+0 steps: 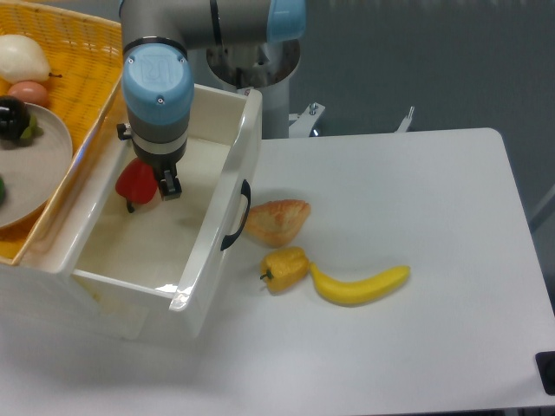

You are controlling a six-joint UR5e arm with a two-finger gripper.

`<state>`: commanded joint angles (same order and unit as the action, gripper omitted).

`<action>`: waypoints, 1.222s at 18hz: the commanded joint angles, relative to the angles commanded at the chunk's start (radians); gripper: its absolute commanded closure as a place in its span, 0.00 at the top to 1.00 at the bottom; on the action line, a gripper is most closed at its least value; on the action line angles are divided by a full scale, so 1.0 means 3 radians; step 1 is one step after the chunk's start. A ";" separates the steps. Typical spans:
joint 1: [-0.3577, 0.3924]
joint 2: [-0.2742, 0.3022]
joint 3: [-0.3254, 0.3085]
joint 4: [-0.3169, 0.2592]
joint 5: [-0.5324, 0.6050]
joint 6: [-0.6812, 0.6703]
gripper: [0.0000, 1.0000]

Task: Place the red pepper in the upper white drawer
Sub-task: 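Open the gripper to release the red pepper into the drawer, then raise the open gripper out of the drawer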

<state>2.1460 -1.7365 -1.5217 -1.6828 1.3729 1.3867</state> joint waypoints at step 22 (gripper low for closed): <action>0.0169 0.0225 0.0097 0.0266 -0.0010 -0.0071 1.00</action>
<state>2.1966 -1.6690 -1.4925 -1.6031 1.3698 1.3652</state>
